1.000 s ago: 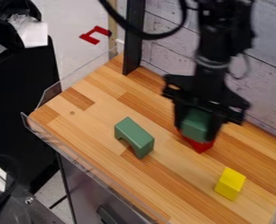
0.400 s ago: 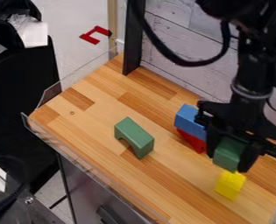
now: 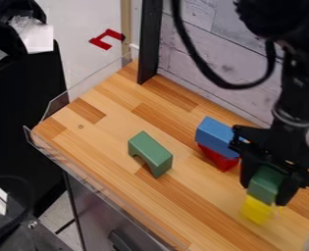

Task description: Put the green block on top of the yellow block

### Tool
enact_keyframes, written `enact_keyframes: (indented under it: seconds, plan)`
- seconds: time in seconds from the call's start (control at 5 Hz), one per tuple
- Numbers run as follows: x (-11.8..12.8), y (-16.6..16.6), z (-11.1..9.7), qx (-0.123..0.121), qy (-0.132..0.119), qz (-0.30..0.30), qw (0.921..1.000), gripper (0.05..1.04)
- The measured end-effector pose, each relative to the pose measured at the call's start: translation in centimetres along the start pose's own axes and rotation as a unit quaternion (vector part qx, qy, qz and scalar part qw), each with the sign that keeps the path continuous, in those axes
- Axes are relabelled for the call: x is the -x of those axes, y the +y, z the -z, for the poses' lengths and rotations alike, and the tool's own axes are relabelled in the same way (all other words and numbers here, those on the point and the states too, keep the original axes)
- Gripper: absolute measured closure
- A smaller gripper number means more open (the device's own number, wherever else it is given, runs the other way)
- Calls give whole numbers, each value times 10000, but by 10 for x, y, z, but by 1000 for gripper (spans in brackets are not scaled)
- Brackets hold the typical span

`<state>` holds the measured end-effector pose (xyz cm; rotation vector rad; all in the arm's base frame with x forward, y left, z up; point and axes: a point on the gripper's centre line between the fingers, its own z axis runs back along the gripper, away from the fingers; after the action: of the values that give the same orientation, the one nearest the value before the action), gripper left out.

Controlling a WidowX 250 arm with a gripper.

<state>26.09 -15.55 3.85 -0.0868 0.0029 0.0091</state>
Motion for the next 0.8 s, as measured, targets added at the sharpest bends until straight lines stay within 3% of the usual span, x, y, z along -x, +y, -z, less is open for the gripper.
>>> enact_keyframes:
  seconds: [0.4,0.8]
  plan:
    - [-6,-17,23,-82,174,97,9998,494]
    - [-6,-16,25,-118,223,45,9997,494]
